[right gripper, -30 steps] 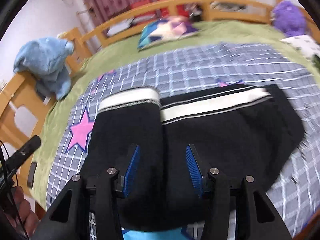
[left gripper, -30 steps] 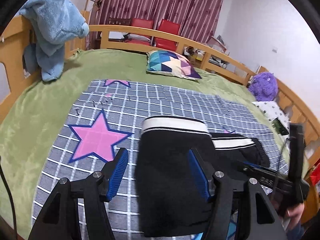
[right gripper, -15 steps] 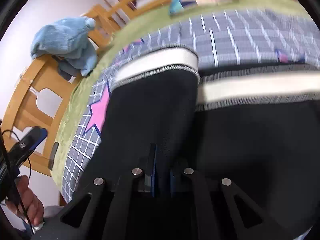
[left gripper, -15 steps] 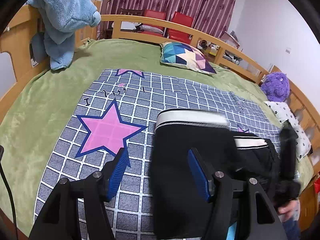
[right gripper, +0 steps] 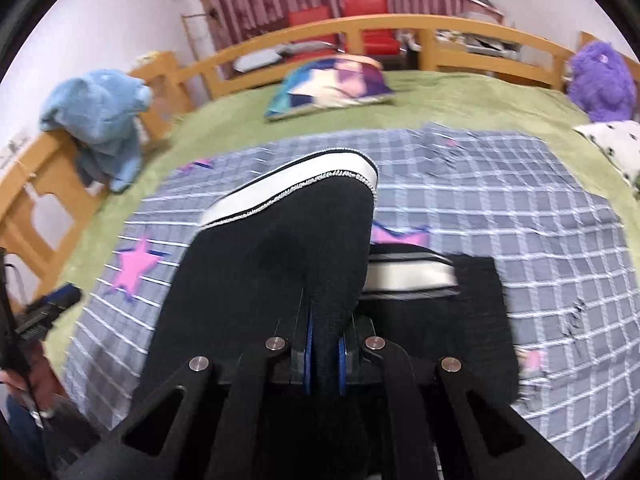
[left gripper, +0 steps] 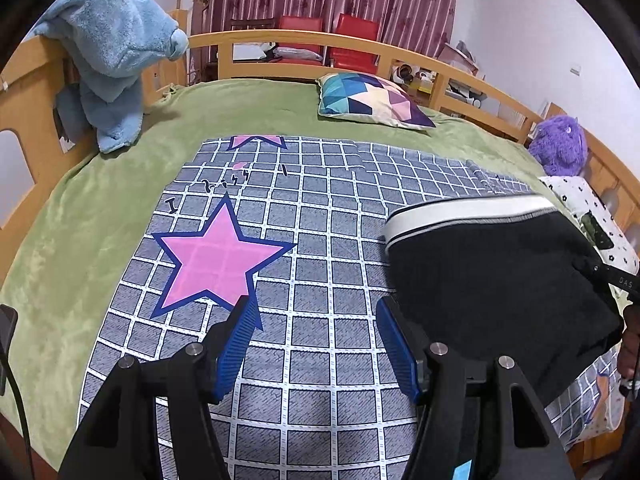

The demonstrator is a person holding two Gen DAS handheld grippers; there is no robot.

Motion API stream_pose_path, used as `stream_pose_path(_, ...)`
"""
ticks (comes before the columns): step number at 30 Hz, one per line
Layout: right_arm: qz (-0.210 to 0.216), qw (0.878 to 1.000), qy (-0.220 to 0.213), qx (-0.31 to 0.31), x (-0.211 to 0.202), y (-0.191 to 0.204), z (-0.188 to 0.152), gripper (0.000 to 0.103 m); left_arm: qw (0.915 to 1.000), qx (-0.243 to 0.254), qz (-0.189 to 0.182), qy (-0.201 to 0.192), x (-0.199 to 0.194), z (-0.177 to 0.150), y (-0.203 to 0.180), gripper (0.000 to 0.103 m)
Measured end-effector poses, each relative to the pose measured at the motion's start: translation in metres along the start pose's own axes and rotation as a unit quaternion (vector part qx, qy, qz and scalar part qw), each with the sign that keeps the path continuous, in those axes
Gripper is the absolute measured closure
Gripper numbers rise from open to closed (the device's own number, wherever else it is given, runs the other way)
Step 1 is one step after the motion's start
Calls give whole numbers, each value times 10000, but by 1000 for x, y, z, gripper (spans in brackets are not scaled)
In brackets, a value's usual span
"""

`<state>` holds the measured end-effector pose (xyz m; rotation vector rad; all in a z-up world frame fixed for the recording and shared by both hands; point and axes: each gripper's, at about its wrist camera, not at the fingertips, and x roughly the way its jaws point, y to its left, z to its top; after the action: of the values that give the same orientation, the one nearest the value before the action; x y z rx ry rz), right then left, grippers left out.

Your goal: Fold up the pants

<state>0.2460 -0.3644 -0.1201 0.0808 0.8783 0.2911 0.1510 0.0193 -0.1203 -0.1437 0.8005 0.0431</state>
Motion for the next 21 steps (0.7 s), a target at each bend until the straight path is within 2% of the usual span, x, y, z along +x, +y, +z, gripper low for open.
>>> stream_pose_path(4,-221,9993,158,243,11,-39,-12,94,9999,98,82,29,4,-2,-3,43)
stream_pose_path(10,-204,9973,-6,705,7,-84,-25,94,9997,199,120,26,7,-4,-8,43)
stream_pose_path(16,-355,9967,79,726,18,-97,-31,94,9989,442,144,0,8,-8,-19,43)
stream_pose_path(21,-249,9958,-52,883,11,-103,-38,94,9986,527,80,-23,6,-10,-26,43)
